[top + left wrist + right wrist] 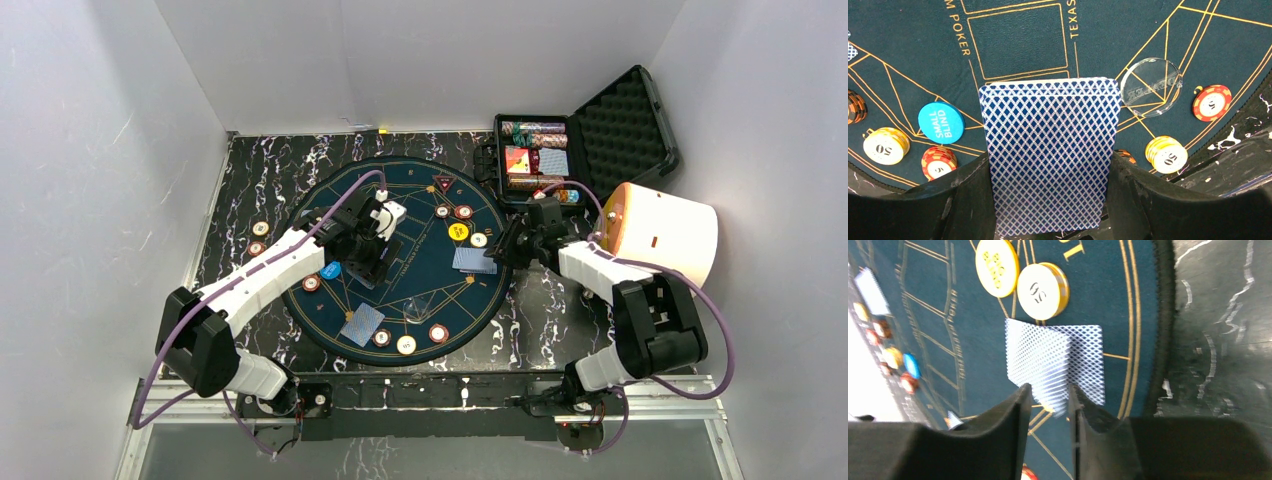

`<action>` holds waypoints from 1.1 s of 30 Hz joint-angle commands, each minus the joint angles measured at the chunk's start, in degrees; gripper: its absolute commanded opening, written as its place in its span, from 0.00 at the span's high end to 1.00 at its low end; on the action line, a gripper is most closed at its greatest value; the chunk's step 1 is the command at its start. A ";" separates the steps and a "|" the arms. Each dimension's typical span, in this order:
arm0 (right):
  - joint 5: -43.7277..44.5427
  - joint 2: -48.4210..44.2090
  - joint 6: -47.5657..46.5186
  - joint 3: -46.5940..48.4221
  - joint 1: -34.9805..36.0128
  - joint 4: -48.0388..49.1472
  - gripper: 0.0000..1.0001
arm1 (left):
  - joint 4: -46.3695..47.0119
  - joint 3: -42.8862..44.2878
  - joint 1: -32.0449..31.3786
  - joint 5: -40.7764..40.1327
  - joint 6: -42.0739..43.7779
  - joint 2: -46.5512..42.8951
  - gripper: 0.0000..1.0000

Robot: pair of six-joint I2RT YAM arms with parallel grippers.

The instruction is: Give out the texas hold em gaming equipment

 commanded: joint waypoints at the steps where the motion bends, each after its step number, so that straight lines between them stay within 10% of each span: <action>1: 5.08 -4.54 -6.63 2.15 -0.23 -6.09 0.49 | -1.01 2.50 0.19 0.89 0.58 -1.63 1.00; 6: 1.11 -3.98 -16.79 12.22 1.14 -9.05 0.31 | -1.48 2.70 0.10 2.38 2.31 -1.30 1.00; 15: -40.38 14.79 -4.05 21.86 10.42 14.81 0.16 | -0.28 0.63 -0.12 4.14 4.66 -3.83 1.00; 33: -40.13 27.12 -1.40 29.32 22.00 19.01 0.17 | 0.04 0.03 -0.16 4.68 4.04 -4.73 1.00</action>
